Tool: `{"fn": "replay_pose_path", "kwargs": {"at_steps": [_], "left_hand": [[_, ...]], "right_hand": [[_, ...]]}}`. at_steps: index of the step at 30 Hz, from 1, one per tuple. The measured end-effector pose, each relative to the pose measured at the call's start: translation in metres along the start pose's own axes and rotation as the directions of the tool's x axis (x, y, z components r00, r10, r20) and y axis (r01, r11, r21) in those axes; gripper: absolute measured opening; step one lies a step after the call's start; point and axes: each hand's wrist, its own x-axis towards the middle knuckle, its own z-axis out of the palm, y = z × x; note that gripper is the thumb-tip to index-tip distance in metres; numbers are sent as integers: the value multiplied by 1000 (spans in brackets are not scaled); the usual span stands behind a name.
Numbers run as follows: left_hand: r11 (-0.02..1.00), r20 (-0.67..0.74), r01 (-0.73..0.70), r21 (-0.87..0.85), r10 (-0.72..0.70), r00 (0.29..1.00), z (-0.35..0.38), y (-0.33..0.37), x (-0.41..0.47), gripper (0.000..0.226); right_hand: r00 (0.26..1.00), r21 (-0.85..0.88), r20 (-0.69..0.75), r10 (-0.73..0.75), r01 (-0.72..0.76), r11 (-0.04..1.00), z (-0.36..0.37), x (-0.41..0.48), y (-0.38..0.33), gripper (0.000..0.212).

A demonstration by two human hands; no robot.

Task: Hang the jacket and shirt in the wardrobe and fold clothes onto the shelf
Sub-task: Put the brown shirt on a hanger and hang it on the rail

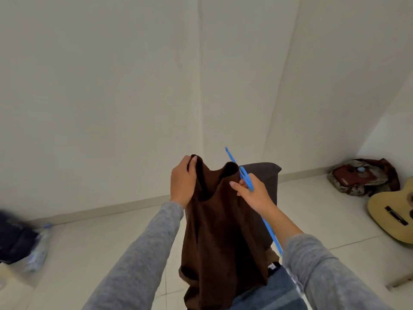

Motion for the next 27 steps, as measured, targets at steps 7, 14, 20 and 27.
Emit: {"fn": "replay_pose_path", "kwargs": {"at_steps": [7, 14, 20, 27], "left_hand": [[999, 62, -49, 7, 49, 997, 12, 42, 28, 43], [995, 189, -97, -6, 97, 977, 26, 82, 40, 42], [994, 396, -108, -34, 112, 911, 24, 104, 43, 38], [990, 507, -138, -20, 129, 852, 5, 113, 38, 31]], "right_hand": [[921, 111, -368, -129, 182, 977, -45, 5, -53, 27], [877, 570, -468, -110, 395, 720, -87, -2, -123, 30], [837, 671, -519, -170, 523, 525, -97, -11, -175, 27], [814, 732, -558, -159, 573, 369, -92, -7, -208, 27]]}}
